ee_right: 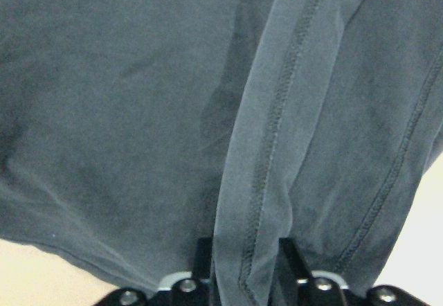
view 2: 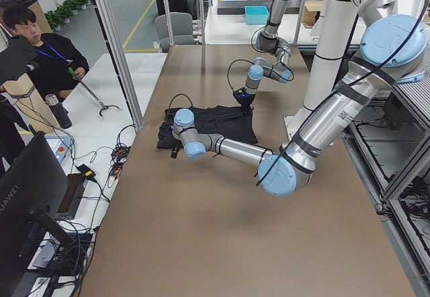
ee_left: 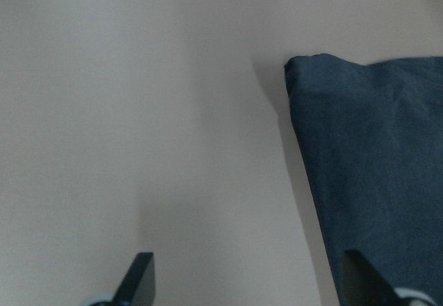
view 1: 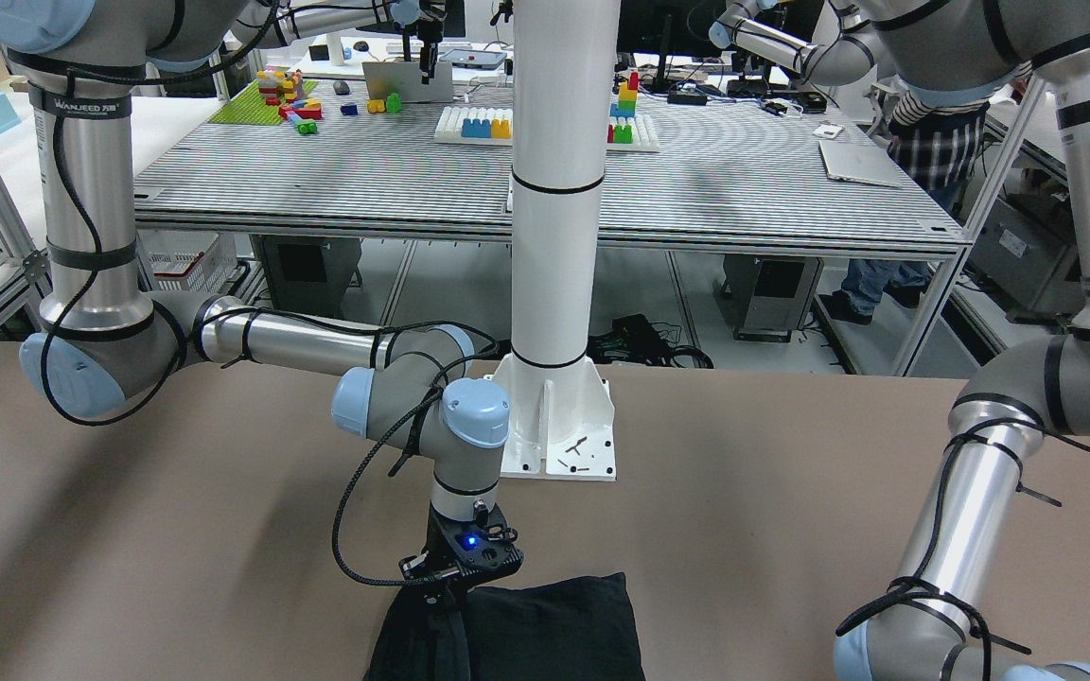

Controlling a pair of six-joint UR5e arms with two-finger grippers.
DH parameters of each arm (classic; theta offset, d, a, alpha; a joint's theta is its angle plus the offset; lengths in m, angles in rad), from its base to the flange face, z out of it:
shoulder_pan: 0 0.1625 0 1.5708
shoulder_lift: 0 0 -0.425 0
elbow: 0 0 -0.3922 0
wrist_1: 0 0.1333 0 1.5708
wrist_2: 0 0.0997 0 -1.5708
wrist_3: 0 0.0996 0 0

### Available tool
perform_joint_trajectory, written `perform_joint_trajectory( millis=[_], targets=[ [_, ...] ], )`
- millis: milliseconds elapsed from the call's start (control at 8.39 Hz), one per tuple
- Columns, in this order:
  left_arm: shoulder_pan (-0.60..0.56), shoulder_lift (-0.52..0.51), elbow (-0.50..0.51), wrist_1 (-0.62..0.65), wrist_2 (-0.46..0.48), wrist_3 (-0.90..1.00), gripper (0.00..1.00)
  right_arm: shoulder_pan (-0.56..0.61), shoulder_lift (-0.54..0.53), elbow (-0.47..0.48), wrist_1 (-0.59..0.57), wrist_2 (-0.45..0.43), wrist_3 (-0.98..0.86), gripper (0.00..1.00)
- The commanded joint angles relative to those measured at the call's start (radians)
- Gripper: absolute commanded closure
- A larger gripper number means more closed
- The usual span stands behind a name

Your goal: Fold clothes

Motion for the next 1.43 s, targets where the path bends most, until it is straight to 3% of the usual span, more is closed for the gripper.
perform_joint_trajectory(
  millis=[0,238,358,477,715,1073,1311],
  targets=[
    [0.0,0.0,0.0,0.0,0.0,0.001,0.05,-0.001,-0.013,0.02,0.0,-0.002,-0.002,0.68],
    [0.0,0.0,0.0,0.0,0.0,0.0,0.05,-0.001,-0.018,0.023,0.002,-0.002,-0.002,0.82],
    [0.0,0.0,0.0,0.0,0.0,0.0,0.05,-0.001,-0.024,0.025,0.003,-0.003,-0.002,0.96],
    [0.0,0.0,0.0,0.0,0.0,0.0,0.05,-0.001,-0.025,0.025,0.003,-0.003,-0.001,1.0],
    [0.0,0.0,0.0,0.0,0.0,0.0,0.05,0.002,-0.03,0.031,0.003,0.001,-0.001,1.0],
    [0.002,-0.001,-0.002,0.0,0.0,0.0,0.05,0.008,-0.18,0.167,0.005,0.009,-0.002,1.0],
    [0.008,-0.003,-0.002,0.0,0.0,0.0,0.05,0.004,-0.249,0.201,0.01,0.007,0.001,1.0]
  ],
)
